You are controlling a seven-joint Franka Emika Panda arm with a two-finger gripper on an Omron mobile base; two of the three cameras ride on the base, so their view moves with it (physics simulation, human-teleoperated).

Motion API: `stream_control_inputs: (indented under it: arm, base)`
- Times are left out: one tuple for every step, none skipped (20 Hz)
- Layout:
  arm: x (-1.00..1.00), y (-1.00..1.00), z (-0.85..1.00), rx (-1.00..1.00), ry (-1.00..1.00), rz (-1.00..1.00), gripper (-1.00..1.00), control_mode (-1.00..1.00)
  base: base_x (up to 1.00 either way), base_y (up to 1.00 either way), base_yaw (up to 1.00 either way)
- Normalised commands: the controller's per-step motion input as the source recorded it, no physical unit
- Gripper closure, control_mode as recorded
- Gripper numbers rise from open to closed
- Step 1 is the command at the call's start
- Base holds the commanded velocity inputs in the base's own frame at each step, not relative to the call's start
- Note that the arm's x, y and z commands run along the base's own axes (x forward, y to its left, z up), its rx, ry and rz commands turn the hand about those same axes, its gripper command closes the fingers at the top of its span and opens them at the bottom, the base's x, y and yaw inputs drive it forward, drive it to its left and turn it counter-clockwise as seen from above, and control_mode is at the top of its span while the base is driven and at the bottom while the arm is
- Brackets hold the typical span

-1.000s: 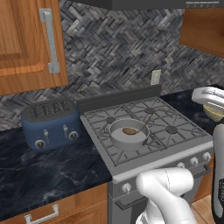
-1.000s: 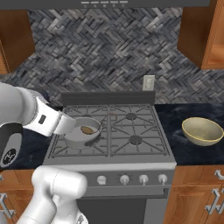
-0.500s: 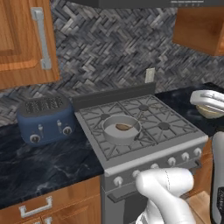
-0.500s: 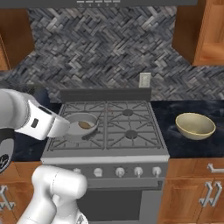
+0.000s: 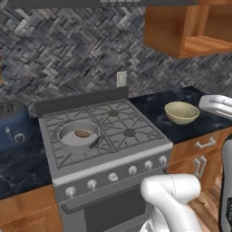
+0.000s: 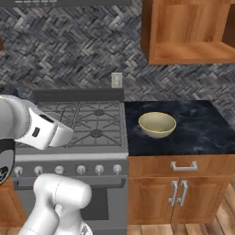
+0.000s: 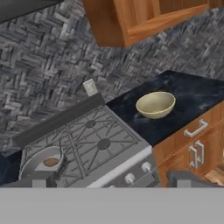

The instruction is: Open the cabinet and move the ladle to the pot. Then close the cabinet.

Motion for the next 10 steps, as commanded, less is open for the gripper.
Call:
stream_control_inputs:
  arm:
    - [0.00, 0.00, 0.00, 0.00, 0.00, 0.00, -1.00, 1.00]
    - [0.00, 0.00, 0.00, 0.00, 0.00, 0.00, -1.00, 1.00]
    - [0.00, 0.00, 0.00, 0.00, 0.00, 0.00, -1.00, 1.00]
    - [0.00, 0.00, 0.00, 0.00, 0.00, 0.00, -1.00, 1.00]
    - [0.00, 0.00, 0.00, 0.00, 0.00, 0.00, -1.00, 1.00]
    - [0.00, 0.00, 0.00, 0.00, 0.00, 0.00, -1.00, 1.00]
    - [0.00, 0.00, 0.00, 0.00, 0.00, 0.00, -1.00, 1.00]
    - [0.00, 0.00, 0.00, 0.00, 0.00, 0.00, -1.00, 1.00]
    - [0.00, 0.00, 0.00, 0.00, 0.00, 0.00, -1.00, 1.00]
    - [0.00, 0.00, 0.00, 0.00, 0.00, 0.00, -1.00, 1.00]
  base:
    - [0.00, -1.00, 0.00]
    - [0.00, -1.00, 0.00]
    - [0.24, -1.00, 0.00]
    - [0.36, -1.00, 0.00]
    - [0.34, -1.00, 0.00]
    - [0.26, -1.00, 0.00]
    - [0.00, -1.00, -0.01]
    - [-0.04, -1.00, -0.09]
    - [0.00, -1.00, -0.26]
    - [0.09, -0.82, -0.37]
